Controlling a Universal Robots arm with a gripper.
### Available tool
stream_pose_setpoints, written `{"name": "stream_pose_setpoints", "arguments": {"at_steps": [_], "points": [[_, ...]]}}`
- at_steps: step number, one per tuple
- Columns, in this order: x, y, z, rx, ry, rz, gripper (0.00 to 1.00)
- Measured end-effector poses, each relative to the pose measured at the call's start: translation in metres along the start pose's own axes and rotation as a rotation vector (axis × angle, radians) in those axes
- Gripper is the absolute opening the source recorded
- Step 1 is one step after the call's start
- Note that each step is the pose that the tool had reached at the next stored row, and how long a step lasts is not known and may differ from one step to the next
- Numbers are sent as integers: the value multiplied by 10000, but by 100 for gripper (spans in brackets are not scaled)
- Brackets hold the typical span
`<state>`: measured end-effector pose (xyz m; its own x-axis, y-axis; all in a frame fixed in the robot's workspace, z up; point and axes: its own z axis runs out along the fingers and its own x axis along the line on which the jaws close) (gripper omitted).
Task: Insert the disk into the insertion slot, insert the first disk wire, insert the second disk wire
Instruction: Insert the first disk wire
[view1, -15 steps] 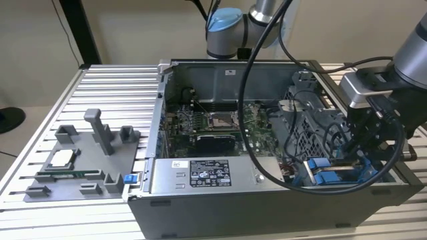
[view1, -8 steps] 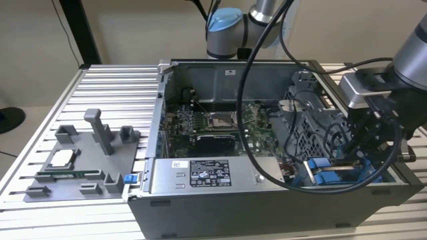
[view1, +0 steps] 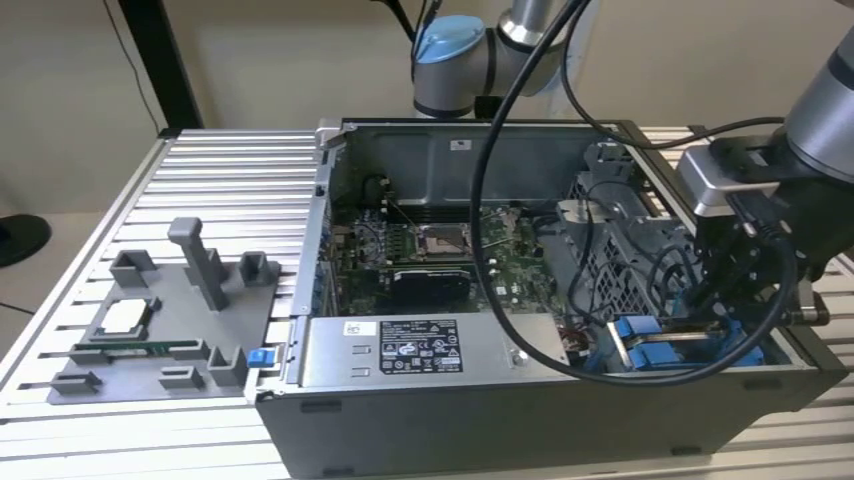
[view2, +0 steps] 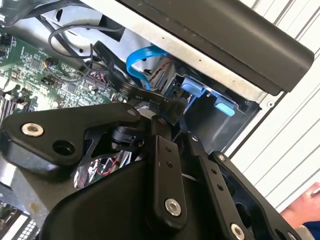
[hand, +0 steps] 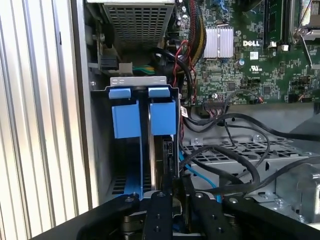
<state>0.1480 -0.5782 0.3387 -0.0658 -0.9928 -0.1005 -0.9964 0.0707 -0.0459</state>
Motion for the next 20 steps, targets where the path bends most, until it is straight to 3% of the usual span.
{"name": "stream_pose_setpoints", "arguments": {"at_steps": [15,16,20], "points": [[9,5,96,1,-13,40,0],[10,6,98,2,-13,42,100],[9,5,88,3,-10,41,100]]}}
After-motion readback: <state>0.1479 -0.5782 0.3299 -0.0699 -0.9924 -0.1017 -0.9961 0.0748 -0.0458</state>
